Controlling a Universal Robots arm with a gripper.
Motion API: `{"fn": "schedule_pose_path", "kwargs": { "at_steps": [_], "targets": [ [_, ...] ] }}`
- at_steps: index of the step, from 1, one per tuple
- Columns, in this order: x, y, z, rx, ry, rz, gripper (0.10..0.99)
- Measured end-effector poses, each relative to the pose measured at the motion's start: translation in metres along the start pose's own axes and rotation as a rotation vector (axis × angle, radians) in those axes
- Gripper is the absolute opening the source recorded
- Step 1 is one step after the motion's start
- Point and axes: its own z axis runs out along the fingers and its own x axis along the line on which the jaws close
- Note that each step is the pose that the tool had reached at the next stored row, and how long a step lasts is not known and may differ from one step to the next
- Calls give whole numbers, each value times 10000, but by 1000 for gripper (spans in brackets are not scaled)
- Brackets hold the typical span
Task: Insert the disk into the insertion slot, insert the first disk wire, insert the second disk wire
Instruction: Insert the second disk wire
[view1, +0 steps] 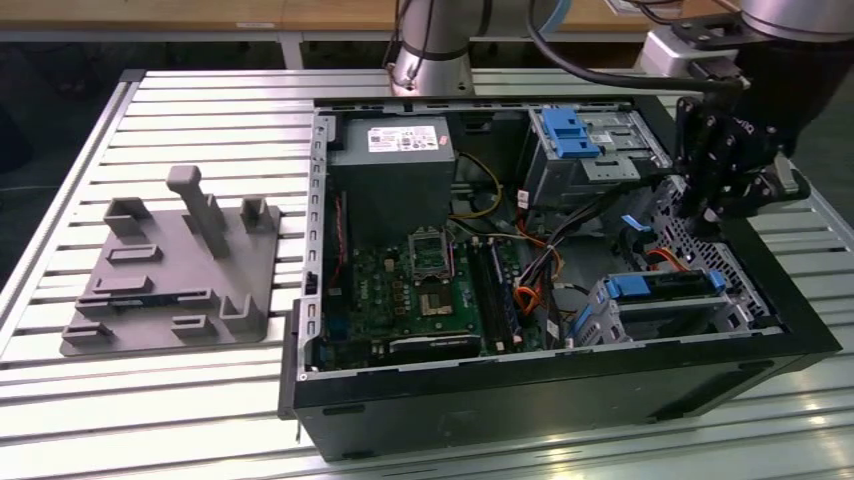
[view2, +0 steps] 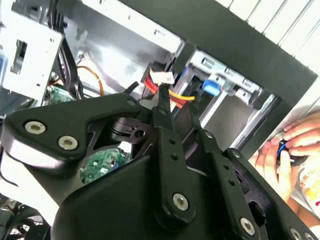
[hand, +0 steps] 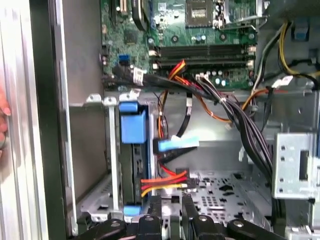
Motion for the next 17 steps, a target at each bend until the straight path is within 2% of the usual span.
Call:
{"fn": "schedule_pose_path", "kwargs": {
  "at_steps": [6, 9, 10, 13, 17],
  "targets": [
    [-6, 111, -45, 72, 240, -30, 302],
    [-38, 166, -74, 108, 341, -37, 302],
    [-50, 184, -84, 110, 406, -45, 302],
    [-86, 234, -103, 118, 665, -75, 302],
    [-141, 300, -117, 132, 1137, -130, 302]
  ]
}}
